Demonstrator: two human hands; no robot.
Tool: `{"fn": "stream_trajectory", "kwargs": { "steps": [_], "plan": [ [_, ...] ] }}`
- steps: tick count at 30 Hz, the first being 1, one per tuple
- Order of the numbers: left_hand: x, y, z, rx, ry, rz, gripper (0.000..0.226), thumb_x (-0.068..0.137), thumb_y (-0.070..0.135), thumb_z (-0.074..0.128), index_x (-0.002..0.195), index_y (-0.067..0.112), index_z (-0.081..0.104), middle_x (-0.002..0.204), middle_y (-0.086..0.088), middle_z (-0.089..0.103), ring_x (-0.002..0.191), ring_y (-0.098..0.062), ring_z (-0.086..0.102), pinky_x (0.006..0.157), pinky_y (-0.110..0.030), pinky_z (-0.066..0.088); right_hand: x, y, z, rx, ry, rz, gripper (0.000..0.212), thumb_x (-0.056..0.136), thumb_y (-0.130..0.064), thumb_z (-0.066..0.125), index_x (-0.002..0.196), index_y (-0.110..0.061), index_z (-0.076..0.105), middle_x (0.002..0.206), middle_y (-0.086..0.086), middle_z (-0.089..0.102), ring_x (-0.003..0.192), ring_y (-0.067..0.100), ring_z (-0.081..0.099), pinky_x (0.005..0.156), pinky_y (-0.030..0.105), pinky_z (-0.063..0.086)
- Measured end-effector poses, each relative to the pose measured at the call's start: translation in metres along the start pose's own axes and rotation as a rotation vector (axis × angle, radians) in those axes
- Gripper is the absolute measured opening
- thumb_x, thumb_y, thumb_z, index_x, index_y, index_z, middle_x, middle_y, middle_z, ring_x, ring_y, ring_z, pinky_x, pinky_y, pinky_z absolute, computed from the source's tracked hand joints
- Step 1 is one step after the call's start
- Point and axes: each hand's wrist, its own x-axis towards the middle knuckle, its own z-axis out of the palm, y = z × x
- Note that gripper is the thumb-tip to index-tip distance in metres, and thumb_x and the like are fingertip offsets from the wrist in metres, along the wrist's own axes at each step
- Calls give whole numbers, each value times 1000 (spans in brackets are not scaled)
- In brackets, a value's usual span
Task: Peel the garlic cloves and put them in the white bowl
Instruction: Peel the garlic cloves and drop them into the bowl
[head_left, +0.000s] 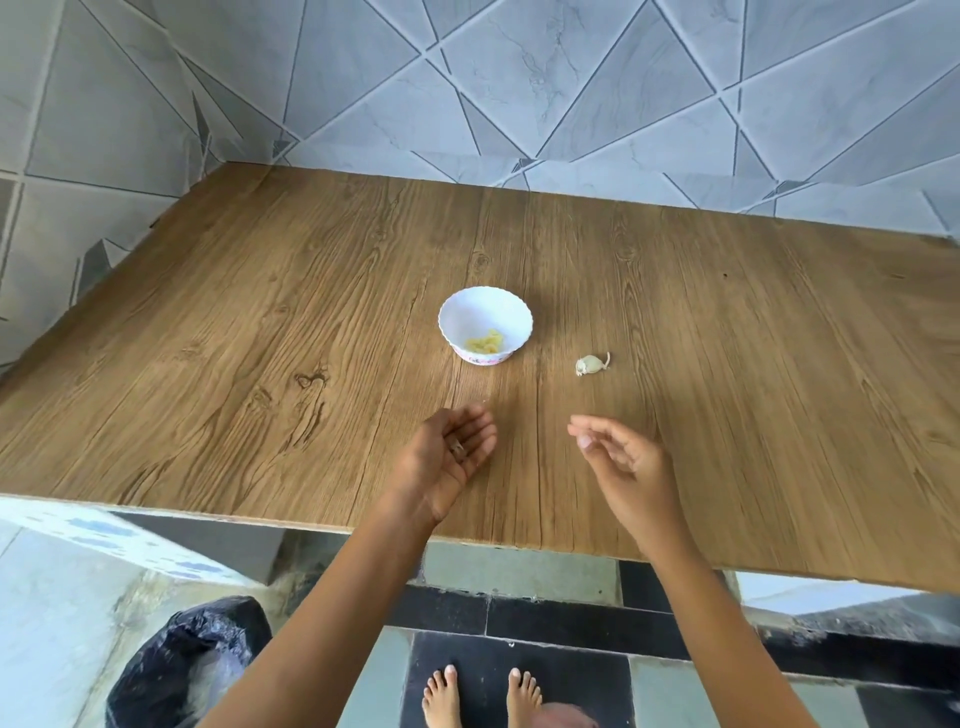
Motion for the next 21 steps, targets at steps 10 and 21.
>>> {"fn": "stream_trajectory", "kwargs": {
  "steps": [10,21],
  "plan": [
    [-71,4,-45,-172,189,213,28,96,8,38,86,0,63,78,-11,69,78,-20,65,70,-26,57,-13,-26,61,63,-290,-165,22,88,-4,61,103,-19,67,96,-11,69,93,-2,64,85,10,46],
    [-173,19,-186,-444,508,441,29,96,4,36,85,-2,63,70,-12,69,58,-17,68,63,-25,57,-68,-77,211,90,-779,-321,22,88,-4,60,106,-16,68,95,-13,67,91,-8,60,77,4,44]
  ]
}}
